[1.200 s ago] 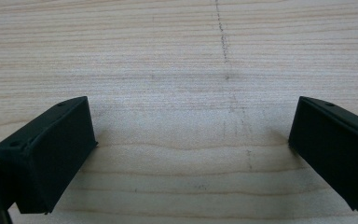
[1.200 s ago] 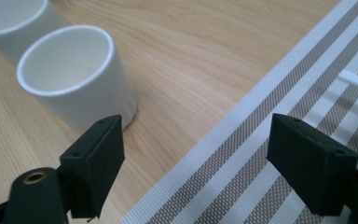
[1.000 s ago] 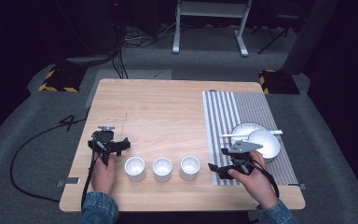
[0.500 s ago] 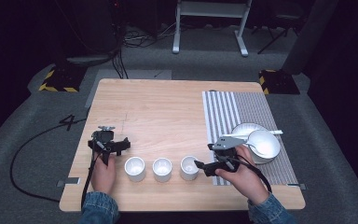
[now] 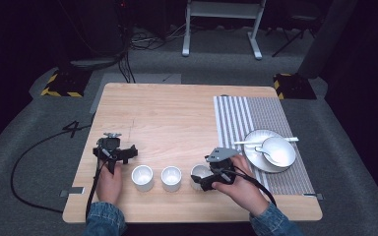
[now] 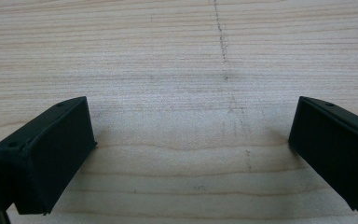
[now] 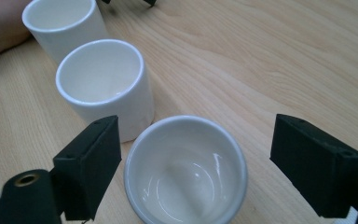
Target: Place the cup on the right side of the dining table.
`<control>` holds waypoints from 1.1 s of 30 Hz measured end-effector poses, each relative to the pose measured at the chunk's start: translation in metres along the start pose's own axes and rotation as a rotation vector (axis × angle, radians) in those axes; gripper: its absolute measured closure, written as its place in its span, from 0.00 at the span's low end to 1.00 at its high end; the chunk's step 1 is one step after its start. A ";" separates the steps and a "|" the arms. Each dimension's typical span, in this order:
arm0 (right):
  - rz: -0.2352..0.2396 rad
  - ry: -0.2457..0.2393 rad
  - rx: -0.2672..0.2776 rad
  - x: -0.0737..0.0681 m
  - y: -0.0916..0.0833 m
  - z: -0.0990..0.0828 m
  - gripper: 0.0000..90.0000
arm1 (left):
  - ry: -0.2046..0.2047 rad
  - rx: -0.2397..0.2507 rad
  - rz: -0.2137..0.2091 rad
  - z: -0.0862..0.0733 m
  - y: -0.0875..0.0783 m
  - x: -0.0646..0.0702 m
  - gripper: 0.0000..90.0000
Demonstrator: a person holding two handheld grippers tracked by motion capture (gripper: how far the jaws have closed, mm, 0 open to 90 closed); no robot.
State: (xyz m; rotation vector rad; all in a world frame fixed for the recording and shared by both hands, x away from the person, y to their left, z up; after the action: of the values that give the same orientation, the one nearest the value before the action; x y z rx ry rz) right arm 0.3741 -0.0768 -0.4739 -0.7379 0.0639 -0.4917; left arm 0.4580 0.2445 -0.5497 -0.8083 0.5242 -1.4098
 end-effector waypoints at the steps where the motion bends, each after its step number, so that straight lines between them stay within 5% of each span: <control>1: 0.002 0.003 -0.003 -0.001 0.003 -0.001 0.18 | 0.000 0.000 0.000 0.000 0.000 0.000 0.00; 13: -0.024 0.046 -0.021 -0.004 0.024 -0.016 0.19 | 0.001 0.000 0.000 0.000 0.000 0.000 0.00; 22: -0.008 0.026 -0.039 -0.011 0.035 -0.028 0.29 | 0.000 0.000 0.000 0.000 0.000 0.000 0.00; 33: -0.004 0.015 -0.072 -0.011 0.035 -0.031 0.30 | 0.001 0.000 0.000 0.000 0.000 0.000 0.00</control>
State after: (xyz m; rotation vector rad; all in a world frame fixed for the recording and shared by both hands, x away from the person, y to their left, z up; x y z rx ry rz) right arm 0.3721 -0.0689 -0.5211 -0.8055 0.0946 -0.5005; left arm 0.4580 0.2445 -0.5497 -0.8082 0.5249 -1.4101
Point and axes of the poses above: each handheld gripper's, and its own axes: y roughly forward along the jaws, z roughly out of its top, x roughly to its right, the point moved 6 cm from there along y, roughly forward along the jaws, and after that the axes turned 10 degrees about -y, right-handed, at the moved point
